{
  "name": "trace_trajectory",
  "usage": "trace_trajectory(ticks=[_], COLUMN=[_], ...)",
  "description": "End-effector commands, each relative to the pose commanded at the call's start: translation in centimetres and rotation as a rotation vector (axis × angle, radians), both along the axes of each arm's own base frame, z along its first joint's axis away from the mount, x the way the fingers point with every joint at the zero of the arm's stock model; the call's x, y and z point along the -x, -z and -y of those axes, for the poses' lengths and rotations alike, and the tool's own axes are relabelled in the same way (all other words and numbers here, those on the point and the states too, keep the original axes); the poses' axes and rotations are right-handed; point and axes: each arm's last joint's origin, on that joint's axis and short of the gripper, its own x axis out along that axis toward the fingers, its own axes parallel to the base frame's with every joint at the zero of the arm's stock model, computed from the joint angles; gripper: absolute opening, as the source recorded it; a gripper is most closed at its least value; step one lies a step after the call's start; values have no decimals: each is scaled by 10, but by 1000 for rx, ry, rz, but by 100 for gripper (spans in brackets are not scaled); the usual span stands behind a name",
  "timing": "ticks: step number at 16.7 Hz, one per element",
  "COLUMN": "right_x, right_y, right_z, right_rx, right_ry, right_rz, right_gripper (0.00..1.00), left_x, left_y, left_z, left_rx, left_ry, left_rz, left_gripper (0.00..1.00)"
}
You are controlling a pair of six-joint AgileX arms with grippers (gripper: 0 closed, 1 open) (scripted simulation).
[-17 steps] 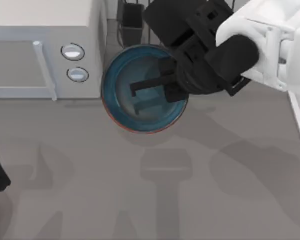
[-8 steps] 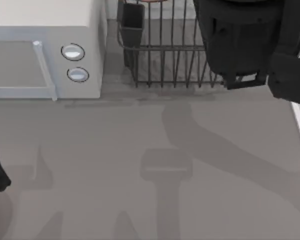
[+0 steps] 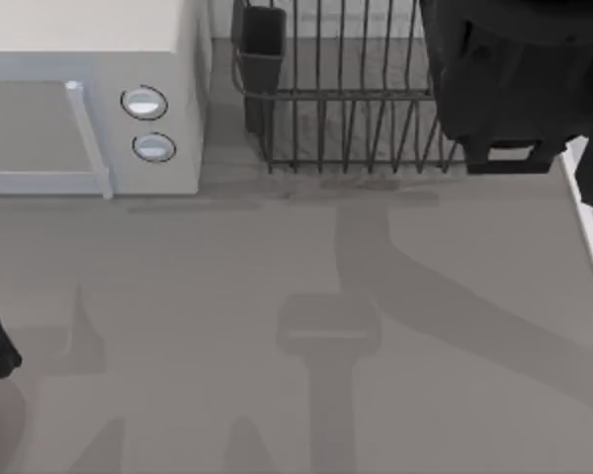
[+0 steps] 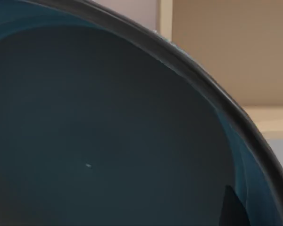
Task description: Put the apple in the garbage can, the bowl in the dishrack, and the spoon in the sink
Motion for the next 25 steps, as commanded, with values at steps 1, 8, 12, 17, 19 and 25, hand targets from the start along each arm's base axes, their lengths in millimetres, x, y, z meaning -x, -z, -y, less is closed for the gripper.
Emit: trace_trajectory(ticks=[1,8,12,17,19,25], right_x=[-1,-86,-148,-198,-198,-198], right_y=[1,71,136,199,200,200], right_z=[0,-28,-27,1,2,2], right_rx=[0,5,-22,1,2,2], right_ry=[0,-2,-4,-4,-4,-4], right_rz=[0,-4,23,1,0,0], right_gripper=[0,0,0,0,0,30], left_x=[0,0,0,0,0,0], left_y=[0,0,0,0,0,0], left_z=[0,0,0,0,0,0], left_rx=[0,0,0,0,0,0], left_ry=[0,0,0,0,0,0], left_rz=[0,0,0,0,0,0], left_gripper=[100,100,100,100,100,100])
